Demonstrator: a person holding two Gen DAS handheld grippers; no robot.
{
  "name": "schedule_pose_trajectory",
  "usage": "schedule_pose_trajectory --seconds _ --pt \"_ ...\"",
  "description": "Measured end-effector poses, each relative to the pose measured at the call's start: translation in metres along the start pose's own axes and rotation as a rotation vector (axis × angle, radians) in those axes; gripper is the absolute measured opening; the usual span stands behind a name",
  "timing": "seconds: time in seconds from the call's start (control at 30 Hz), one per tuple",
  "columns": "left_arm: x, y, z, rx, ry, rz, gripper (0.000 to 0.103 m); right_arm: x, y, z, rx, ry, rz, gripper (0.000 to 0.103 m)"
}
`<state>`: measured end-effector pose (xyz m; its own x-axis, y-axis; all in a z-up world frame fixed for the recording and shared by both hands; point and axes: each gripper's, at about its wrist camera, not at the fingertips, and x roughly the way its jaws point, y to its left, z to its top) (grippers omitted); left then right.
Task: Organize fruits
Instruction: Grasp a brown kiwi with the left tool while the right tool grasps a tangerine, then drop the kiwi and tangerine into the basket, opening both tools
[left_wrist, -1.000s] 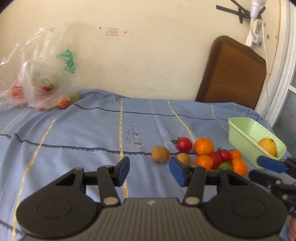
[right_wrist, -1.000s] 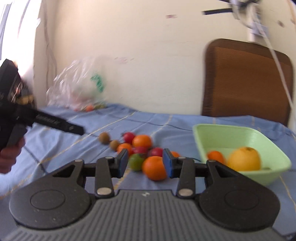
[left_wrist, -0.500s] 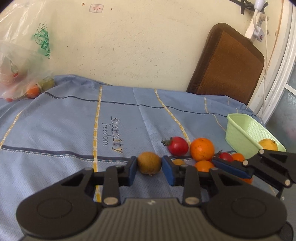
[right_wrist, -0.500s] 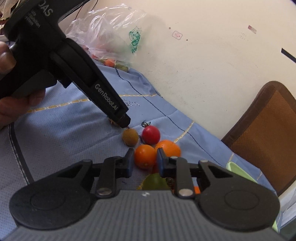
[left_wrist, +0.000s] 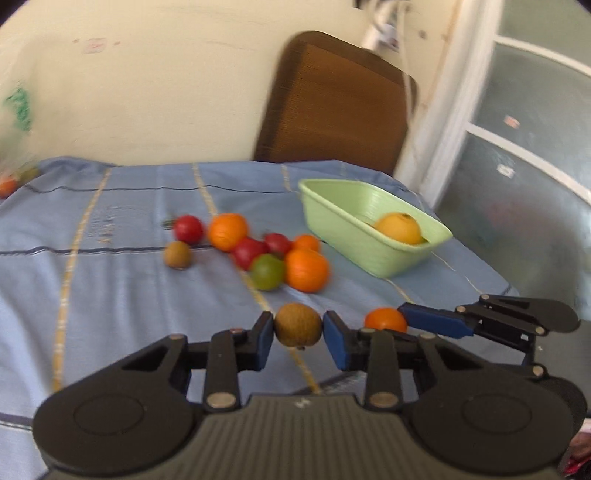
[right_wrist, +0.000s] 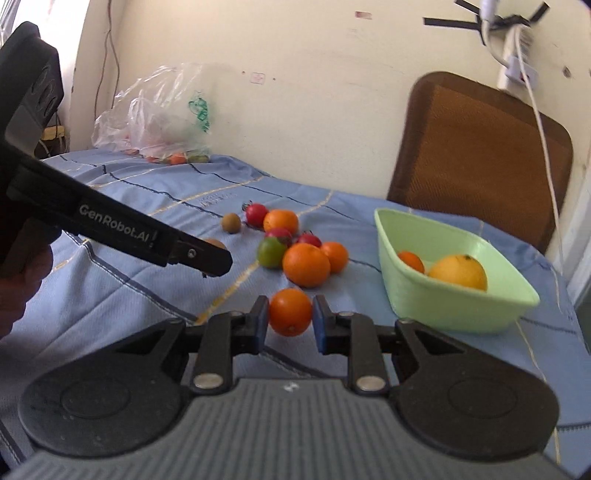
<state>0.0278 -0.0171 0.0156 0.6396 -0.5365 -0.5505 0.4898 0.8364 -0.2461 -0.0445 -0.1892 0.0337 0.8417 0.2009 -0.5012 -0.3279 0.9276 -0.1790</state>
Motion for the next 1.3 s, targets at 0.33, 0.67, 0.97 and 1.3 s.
schedule_pose_trajectory --seconds 0.33,0.67,0.97,1.3 --pt "0.013 -0.024 -0.010 0.063 0.046 0.052 0.032 0.012 -0.018 -0.007 0.129 0.031 0.075 0.032" --pt "0.022 -0.052 0.045 0.116 -0.022 0.005 0.030 -0.001 -0.062 0.007 0.212 -0.118 0.063 0.030" --pt "0.108 -0.056 0.123 0.026 0.037 -0.062 0.030 0.031 -0.098 0.023 0.252 -0.156 -0.075 0.030" --pt "0.144 -0.055 0.117 0.041 0.084 -0.021 0.040 0.040 -0.096 0.014 0.218 -0.169 -0.088 0.033"
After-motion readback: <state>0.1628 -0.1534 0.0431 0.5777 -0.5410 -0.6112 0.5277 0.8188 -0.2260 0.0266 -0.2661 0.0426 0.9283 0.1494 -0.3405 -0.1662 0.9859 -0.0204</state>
